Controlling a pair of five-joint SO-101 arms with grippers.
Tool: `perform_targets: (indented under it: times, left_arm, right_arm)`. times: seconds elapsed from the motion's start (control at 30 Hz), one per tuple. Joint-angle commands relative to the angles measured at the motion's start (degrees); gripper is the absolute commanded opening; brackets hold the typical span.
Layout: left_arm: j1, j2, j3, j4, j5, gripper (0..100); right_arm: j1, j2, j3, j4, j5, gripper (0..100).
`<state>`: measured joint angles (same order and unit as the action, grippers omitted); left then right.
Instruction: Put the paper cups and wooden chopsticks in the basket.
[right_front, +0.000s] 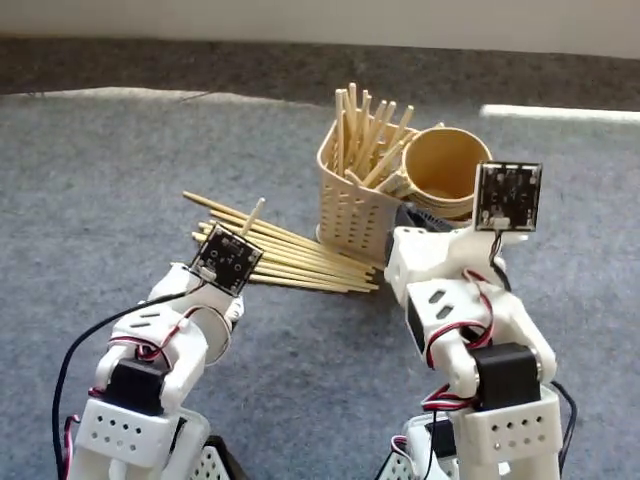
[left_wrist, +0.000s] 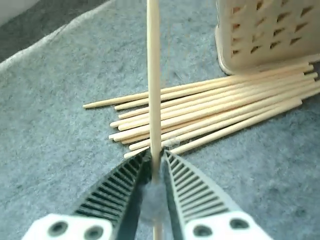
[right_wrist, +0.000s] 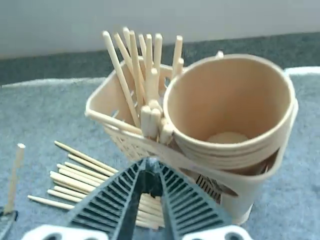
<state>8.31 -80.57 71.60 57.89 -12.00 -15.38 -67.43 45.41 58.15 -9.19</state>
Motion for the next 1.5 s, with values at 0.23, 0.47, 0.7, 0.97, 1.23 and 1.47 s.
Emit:
perform_targets:
  times: [0.23, 0.47, 0.7, 0.97, 1.23, 1.47]
  left_arm:
    - [-0.8, -0.7, -9.7, -0.3, 2.7, 1]
    - [-0.7, -0.7, -18.3, -0.3, 2.7, 1]
    - [-0.5, -0.4, -28.2, -0.7, 7.3, 1]
    - [7.9, -0.1, -34.1, -8.7, 11.2, 1]
    - [15.7, 0.1, -33.5, -20.1, 11.0, 1]
    - [19.0, 10.0, -34.2, -31.8, 11.1, 1]
  right_arm:
    - [-0.2, -7.3, 16.8, 0.0, 0.4, 0.5]
    - [-0.2, -9.5, 28.0, -5.5, 0.4, 0.5]
    - [-1.2, -12.0, 42.7, -19.7, 0.8, 0.5]
    - [-10.4, -20.4, 51.4, -21.8, 0.8, 0.5]
    - [-15.3, -31.4, 58.9, -15.4, 8.5, 0.5]
    - [-15.3, -34.9, 58.9, -10.9, 10.4, 0.5]
